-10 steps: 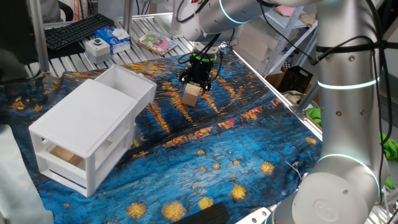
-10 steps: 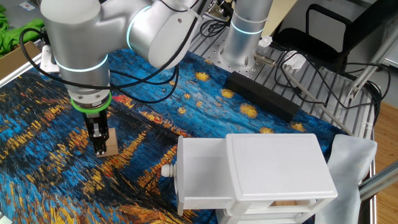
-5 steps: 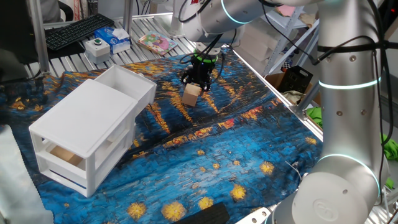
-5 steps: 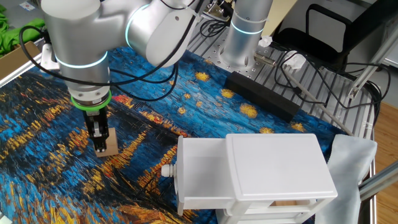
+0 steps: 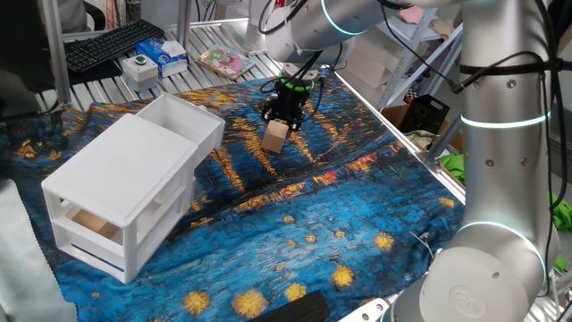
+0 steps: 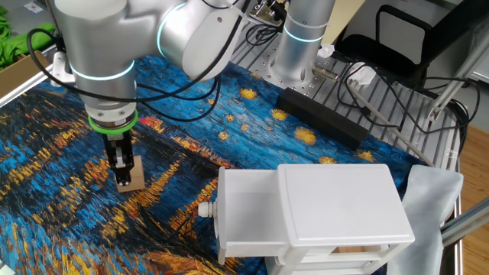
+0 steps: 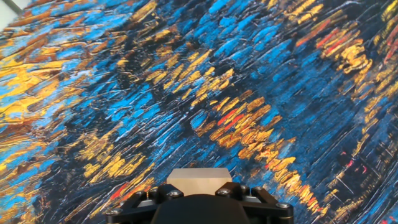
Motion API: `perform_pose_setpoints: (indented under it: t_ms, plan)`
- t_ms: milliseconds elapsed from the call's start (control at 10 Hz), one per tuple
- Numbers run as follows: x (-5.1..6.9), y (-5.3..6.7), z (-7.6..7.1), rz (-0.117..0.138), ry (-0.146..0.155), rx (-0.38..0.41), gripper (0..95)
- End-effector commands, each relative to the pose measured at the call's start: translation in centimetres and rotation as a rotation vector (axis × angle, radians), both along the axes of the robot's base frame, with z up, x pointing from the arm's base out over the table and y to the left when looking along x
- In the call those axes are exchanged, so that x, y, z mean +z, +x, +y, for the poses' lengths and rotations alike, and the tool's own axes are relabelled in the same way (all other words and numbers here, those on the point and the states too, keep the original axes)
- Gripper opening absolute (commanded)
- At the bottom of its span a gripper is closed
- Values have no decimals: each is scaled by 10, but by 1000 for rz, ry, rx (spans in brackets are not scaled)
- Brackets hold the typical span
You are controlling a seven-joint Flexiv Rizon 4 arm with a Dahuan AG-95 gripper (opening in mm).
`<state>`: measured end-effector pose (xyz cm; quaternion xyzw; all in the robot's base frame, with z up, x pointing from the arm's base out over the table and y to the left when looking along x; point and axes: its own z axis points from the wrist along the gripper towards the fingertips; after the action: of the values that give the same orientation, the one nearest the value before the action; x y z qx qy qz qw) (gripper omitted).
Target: Put things in the drawer
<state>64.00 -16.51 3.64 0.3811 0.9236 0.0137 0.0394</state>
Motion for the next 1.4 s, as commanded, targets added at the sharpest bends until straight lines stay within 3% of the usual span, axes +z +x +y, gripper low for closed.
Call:
perform_pose_setpoints:
  t_ms: [100, 500, 1000, 1400]
  plan:
    - [6, 2, 1, -9, 6, -5, 0]
    - [34, 9, 12, -5, 27, 2, 0]
    - [88, 14, 47, -3, 38, 1, 0]
    - [130, 6, 86, 14, 43, -65, 0]
